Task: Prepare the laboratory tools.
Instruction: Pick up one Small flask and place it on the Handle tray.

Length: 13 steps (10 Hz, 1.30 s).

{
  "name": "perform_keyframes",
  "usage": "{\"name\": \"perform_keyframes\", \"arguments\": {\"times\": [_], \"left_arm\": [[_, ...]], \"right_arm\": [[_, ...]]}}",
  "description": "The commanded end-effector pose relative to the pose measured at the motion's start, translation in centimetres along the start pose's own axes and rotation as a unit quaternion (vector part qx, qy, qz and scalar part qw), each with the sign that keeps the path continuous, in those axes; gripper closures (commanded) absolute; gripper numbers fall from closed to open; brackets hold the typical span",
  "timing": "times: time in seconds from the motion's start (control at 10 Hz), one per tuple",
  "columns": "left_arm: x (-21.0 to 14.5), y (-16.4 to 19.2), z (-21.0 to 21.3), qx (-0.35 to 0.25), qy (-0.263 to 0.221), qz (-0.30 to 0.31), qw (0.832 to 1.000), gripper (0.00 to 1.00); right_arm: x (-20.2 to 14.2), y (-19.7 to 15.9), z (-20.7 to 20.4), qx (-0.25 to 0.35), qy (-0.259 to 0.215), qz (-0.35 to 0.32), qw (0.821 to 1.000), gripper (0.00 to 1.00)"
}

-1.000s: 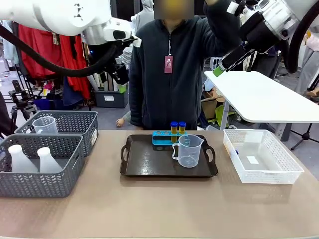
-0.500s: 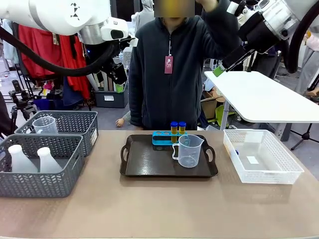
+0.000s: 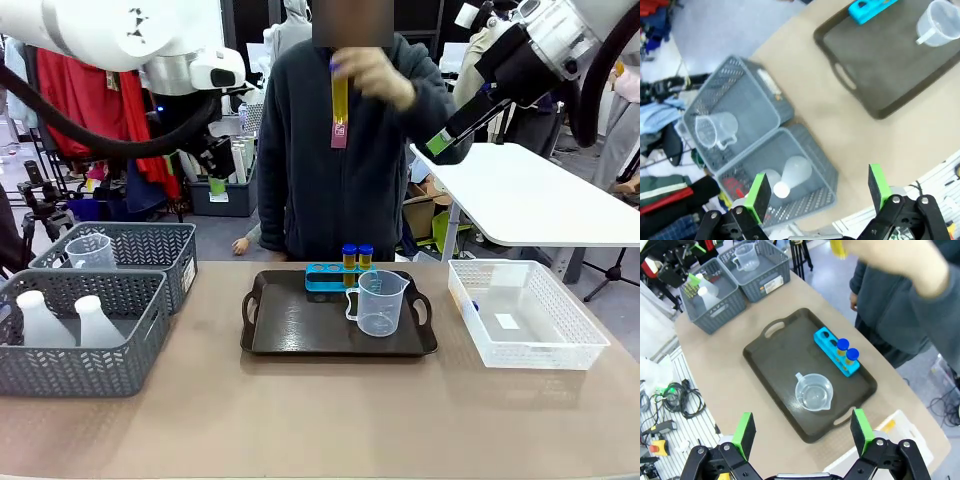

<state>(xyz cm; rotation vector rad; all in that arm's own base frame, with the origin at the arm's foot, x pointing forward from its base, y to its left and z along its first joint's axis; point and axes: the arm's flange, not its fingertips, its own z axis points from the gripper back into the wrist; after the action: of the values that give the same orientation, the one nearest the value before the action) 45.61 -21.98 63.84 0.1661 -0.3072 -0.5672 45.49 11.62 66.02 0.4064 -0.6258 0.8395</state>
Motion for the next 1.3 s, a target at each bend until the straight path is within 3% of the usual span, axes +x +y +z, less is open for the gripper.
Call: {"name": "perform_keyframes", "arguments": {"times": [0.0, 0.4, 0.6, 0.9, 1.2], "left_arm": [[-4.1, 1.1, -0.6, 0.032, 0.009, 0.057, 0.998, 0.0], [-10.2, 5.6, -6.0, 0.021, 0.025, 0.15, 0.988, 0.0], [-12.6, 7.2, -8.3, -0.015, 0.035, 0.198, 0.979, 0.0], [-15.5, 8.4, -12.2, -0.053, 0.065, 0.252, 0.964, 0.0], [-17.9, 9.7, -15.9, -0.047, 0.074, 0.284, 0.955, 0.0]], "right_arm": [[0.0, 0.0, 0.1, 0.002, -0.005, 0.001, 1.0, 0.0], [0.0, 0.0, 0.1, 0.002, -0.005, 0.001, 1.0, 0.0], [0.0, 0.0, 0.1, 0.002, -0.005, 0.001, 1.0, 0.0], [0.0, 0.0, 0.1, 0.002, -0.005, 0.001, 1.0, 0.0], [0.0, 0.0, 0.1, 0.002, -0.005, 0.001, 1.0, 0.0]]}}
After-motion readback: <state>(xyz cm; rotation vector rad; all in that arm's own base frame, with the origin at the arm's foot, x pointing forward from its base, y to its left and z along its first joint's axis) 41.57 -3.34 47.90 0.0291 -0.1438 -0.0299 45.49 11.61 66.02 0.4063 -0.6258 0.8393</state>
